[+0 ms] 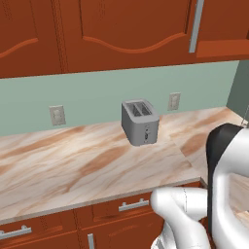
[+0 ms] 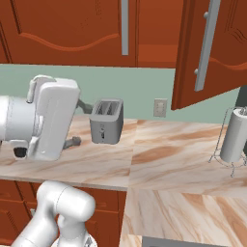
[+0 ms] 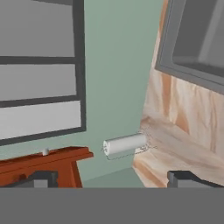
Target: Close all open cabinet doors.
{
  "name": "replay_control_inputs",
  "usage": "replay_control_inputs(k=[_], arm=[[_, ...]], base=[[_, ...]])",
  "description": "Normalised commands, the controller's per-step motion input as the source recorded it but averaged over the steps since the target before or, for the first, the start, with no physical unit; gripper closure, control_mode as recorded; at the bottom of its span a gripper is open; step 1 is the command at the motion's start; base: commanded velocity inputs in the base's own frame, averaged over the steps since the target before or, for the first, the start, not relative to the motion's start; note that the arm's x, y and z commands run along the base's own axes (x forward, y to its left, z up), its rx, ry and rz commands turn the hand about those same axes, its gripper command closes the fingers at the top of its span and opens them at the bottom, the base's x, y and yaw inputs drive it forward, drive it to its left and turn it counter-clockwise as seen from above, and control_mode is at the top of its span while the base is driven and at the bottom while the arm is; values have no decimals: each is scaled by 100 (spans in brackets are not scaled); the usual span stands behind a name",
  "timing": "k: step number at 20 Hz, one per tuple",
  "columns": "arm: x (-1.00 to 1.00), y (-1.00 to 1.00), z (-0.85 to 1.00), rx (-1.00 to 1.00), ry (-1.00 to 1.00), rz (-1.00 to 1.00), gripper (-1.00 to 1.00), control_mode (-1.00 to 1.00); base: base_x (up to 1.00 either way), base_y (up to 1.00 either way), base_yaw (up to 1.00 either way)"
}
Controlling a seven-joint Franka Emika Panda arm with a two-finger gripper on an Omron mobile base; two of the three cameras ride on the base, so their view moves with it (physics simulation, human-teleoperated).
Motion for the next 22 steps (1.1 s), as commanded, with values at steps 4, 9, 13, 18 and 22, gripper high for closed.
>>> replay_control_inputs(k=[4, 9, 13, 18, 22], arm=[[-34, -12, 6, -7, -9, 0, -100, -100], [-34, -9, 2, -9, -5, -2, -100, -100], [-3, -21, 1, -14, 0, -1, -100, -100], [-8, -34, 2, -13, 0, -1, -100, -100], [-17, -36, 2, -10, 0, -1, -100, -100]], base=[[0, 0, 0], [0, 0, 0], [0, 0, 0], [0, 0, 0], [0, 0, 0]])
